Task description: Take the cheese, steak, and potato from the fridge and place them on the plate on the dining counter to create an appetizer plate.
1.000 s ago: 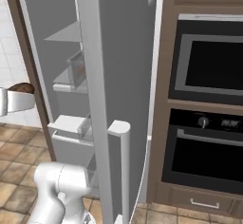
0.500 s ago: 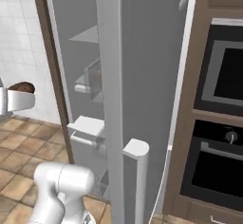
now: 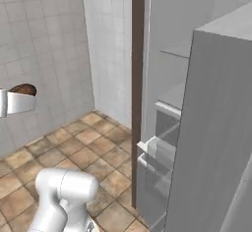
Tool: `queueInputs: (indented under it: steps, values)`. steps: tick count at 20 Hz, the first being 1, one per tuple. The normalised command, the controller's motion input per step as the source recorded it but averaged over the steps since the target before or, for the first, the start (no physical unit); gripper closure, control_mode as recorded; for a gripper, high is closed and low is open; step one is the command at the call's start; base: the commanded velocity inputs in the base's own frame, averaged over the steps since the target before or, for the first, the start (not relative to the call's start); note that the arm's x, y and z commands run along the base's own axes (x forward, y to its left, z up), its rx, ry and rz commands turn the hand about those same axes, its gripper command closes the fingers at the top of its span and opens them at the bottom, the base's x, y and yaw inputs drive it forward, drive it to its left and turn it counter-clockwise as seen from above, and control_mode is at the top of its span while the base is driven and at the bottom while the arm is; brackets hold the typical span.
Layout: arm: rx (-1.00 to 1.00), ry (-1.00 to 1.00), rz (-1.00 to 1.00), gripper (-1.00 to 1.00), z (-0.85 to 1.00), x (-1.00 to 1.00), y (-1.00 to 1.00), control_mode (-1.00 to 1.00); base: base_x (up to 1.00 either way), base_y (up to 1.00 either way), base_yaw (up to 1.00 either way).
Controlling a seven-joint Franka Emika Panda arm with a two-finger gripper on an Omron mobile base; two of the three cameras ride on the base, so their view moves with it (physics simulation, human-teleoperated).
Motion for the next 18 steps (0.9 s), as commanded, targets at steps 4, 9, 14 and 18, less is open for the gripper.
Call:
queueInputs:
  steps: [4,9,14,18]
  values:
    - [0.0,0.0,0.0,1.0,0.0,0.0,0.0,1.0,-0.31,0.41,0.83]
    - [0.0,0.0,0.0,1.0,0.0,0.0,0.0,1.0,-0.4,0.33,0.83]
    - [0.0,0.0,0.0,1.0,0.0,0.0,0.0,1.0,-0.32,0.25,0.84]
    - [0.0,0.0,0.0,1.0,0.0,0.0,0.0,1.0,-0.21,0.19,0.85]
